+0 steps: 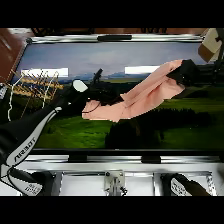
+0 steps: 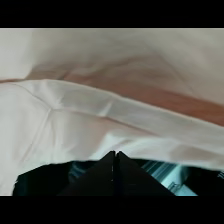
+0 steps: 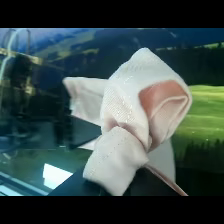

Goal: Fold the shirts.

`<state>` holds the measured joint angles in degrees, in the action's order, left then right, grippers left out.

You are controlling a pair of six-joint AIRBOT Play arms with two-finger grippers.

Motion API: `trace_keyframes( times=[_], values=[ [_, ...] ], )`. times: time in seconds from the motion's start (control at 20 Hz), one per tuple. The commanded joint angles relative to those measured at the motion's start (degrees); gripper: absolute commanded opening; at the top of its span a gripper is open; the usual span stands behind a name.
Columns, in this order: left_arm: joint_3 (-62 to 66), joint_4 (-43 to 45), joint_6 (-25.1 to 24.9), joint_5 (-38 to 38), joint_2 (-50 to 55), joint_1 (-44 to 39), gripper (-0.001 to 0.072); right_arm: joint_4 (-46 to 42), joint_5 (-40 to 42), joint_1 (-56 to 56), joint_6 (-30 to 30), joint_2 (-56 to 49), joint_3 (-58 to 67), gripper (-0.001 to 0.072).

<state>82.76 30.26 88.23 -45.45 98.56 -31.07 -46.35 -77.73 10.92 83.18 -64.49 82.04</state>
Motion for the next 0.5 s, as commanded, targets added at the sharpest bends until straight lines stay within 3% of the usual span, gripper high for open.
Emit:
trace_keyframes(
  times=[0.0,0.25,0.45],
  values=[
    [0.04,-15.37,-6.93,9.73,3.45,-7.17,0.0037,1.75,-2.75,-0.04,3.72,5.92,0.04,0.0077],
    [0.07,-33.83,-16.55,11.06,8.81,-12.31,0.0037,1.62,-4.11,-0.04,6.23,9.92,0.04,0.0077],
    [0.00,-33.55,-19.28,10.93,7.23,-9.79,0.0032,-6.60,-6.84,-0.04,6.23,9.77,0.02,0.0077]
  ],
)
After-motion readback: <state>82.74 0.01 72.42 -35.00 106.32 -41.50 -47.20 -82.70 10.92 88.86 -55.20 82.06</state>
